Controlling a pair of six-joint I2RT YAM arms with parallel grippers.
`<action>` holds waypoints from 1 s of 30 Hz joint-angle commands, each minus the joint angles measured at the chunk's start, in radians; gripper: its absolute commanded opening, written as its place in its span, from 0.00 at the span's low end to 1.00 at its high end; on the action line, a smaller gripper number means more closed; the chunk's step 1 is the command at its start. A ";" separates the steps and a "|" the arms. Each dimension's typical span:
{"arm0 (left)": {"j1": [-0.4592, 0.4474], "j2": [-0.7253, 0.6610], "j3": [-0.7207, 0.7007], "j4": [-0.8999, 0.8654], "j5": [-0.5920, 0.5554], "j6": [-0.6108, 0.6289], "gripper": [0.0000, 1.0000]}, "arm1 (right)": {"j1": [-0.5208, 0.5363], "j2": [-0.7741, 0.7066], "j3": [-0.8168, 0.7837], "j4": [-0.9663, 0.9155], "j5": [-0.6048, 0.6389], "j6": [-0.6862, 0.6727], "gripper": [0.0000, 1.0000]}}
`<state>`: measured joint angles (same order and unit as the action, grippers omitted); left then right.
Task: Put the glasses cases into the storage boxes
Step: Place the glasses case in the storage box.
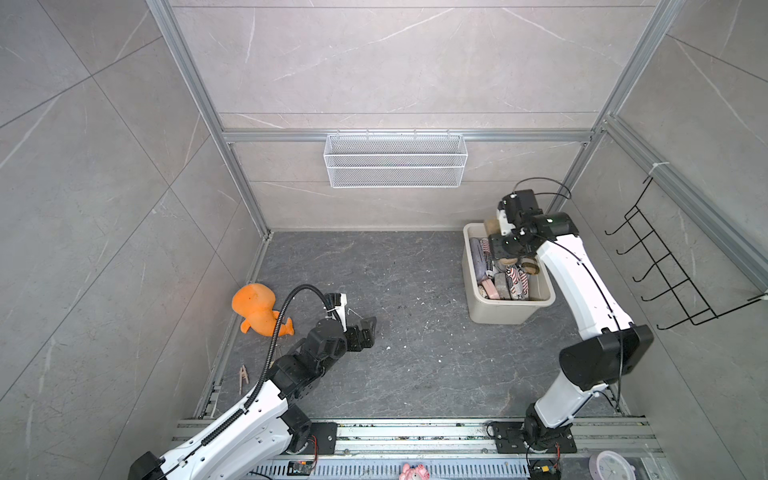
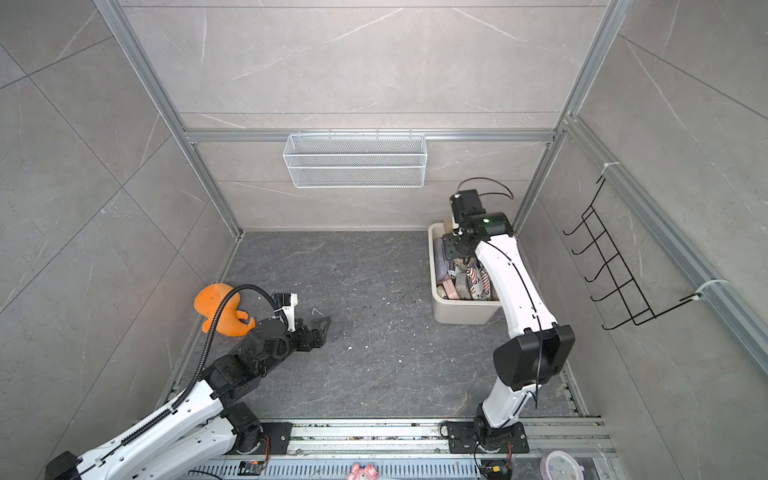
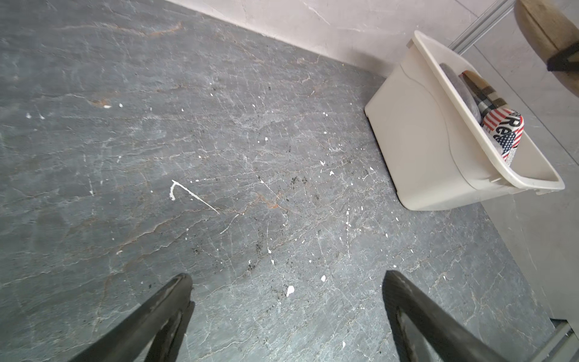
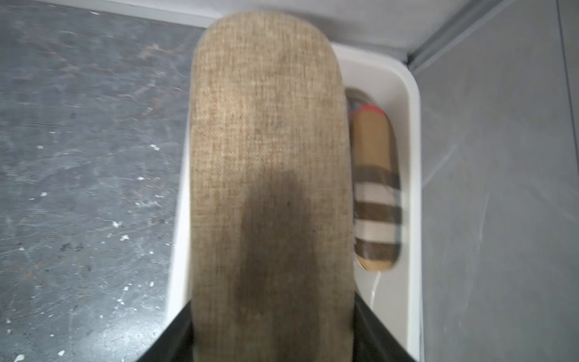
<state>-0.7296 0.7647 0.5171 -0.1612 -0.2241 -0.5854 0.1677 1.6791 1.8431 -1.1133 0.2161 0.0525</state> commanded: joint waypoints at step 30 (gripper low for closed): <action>0.003 0.181 0.150 0.065 0.049 0.027 0.98 | 0.132 -0.050 -0.175 0.156 -0.023 0.215 0.83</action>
<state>-0.7288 0.9710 0.6285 -0.0879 -0.1520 -0.5793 0.2455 1.6226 1.6241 -0.9375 0.1650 0.2264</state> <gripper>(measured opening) 0.978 0.844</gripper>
